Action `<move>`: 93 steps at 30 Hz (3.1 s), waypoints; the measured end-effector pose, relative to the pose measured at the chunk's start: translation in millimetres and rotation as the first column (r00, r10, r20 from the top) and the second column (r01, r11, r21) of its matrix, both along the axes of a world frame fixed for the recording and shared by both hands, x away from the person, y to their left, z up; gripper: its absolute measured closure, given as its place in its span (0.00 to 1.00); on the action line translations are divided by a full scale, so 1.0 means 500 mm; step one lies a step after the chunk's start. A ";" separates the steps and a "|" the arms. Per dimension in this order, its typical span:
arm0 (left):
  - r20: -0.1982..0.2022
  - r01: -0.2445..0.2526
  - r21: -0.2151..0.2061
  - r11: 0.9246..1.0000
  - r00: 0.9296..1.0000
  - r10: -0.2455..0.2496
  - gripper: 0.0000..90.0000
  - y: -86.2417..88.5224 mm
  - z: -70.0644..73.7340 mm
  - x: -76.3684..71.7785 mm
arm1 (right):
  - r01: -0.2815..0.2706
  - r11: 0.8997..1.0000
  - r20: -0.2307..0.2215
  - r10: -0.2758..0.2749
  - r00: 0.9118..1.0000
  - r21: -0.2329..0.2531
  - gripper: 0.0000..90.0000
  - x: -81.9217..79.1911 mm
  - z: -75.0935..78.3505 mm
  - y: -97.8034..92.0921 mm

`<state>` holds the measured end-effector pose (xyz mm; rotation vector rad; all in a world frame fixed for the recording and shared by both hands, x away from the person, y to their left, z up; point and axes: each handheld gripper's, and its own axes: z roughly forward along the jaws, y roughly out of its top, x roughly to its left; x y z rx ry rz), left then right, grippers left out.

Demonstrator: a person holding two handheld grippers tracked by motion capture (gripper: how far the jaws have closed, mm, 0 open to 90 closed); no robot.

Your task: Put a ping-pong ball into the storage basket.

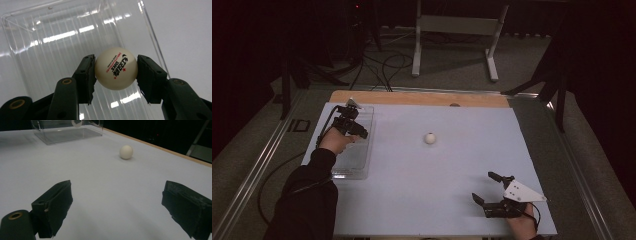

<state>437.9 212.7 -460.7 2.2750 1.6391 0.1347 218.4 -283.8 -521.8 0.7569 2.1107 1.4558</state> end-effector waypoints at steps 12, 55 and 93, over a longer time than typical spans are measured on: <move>-0.002 -0.015 0.034 0.999 1.000 0.015 0.46 0.003 0.003 0.000 | 0.001 1.000 0.002 -0.001 1.000 -0.002 0.10 0.000 0.000 -0.001; 0.118 0.136 -0.010 0.991 0.984 -0.134 0.00 -0.081 0.096 -0.038 | 0.001 1.000 0.006 -0.001 1.000 -0.003 0.10 0.000 0.001 0.000; 0.207 0.331 -0.087 0.940 0.929 -0.308 0.00 -0.225 0.111 -0.065 | 0.002 1.000 0.008 -0.002 1.000 -0.005 0.10 -0.001 0.001 0.000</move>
